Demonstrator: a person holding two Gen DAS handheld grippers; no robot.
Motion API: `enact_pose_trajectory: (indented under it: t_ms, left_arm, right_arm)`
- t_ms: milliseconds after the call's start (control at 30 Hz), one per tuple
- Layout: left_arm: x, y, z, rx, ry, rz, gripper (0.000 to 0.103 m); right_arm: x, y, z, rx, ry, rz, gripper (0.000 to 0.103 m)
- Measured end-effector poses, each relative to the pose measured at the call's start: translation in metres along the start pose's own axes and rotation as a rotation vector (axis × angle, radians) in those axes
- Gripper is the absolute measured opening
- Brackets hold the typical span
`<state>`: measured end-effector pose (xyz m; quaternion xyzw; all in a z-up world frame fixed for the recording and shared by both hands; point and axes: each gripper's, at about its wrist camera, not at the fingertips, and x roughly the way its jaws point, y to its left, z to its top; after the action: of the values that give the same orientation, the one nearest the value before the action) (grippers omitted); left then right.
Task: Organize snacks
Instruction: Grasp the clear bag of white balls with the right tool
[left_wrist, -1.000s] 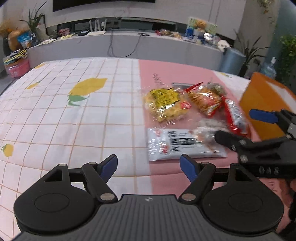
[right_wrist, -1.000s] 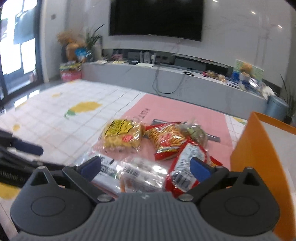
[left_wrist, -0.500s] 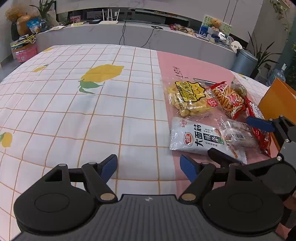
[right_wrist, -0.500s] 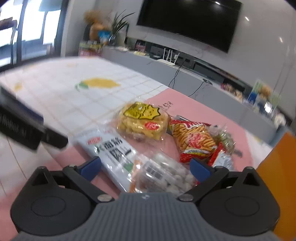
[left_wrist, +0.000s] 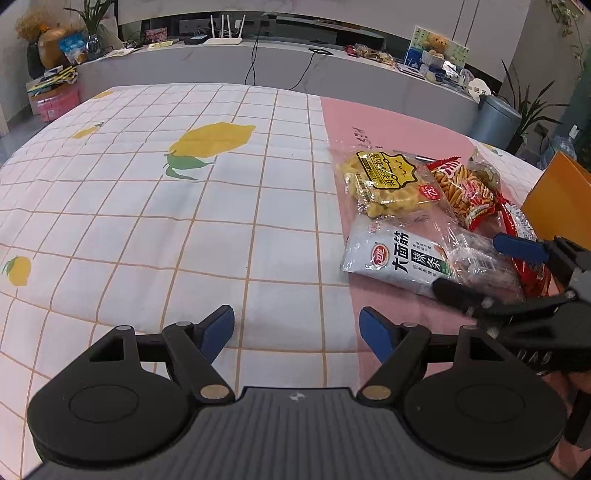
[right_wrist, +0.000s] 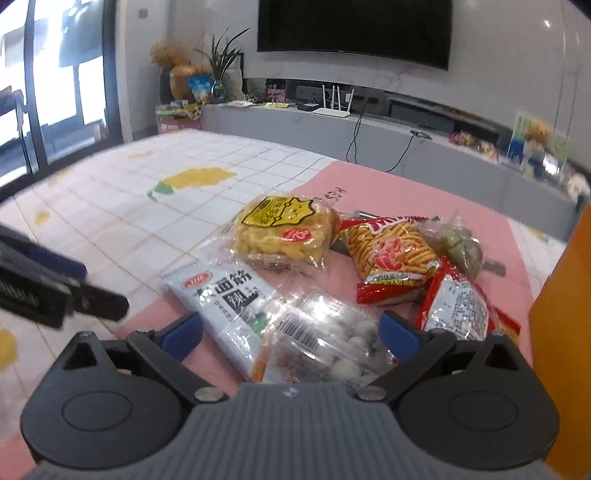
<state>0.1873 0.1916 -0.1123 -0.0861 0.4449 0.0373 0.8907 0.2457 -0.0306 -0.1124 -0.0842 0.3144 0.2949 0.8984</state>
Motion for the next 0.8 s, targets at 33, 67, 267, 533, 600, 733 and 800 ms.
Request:
enact_pose_trajectory:
  t_ms: [33,67,267,533,600,733,800]
  left_arm:
    - [0.000,0.000,0.000,0.000,0.000,0.001,0.090]
    - [0.000,0.000,0.000,-0.002,0.000,0.002,0.090]
    - [0.000,-0.001,0.000,0.001,0.001,0.002,0.090]
    - [0.001,0.000,0.000,-0.002,0.004,-0.003,0.091]
    - [0.000,0.001,-0.001,-0.006,0.003,-0.006,0.091]
    - [0.000,0.000,-0.001,-0.010,0.004,-0.007,0.091]
    - [0.000,0.000,-0.001,-0.008,0.004,-0.007,0.091]
  right_arm:
    - [-0.001,-0.002,-0.001,0.009,-0.002,0.001,0.090]
    - [-0.002,-0.003,-0.001,0.016,-0.003,0.002,0.090]
    - [0.005,0.005,-0.009,-0.044,-0.028,-0.057,0.100]
    - [0.003,-0.003,-0.008,-0.004,-0.043,-0.080,0.089]
    - [-0.001,0.000,-0.007,-0.020,-0.047,-0.056,0.077]
    - [-0.008,0.007,0.000,-0.043,-0.031,-0.007,0.054]
    - [-0.011,0.005,0.003,-0.019,-0.011,0.022,0.053]
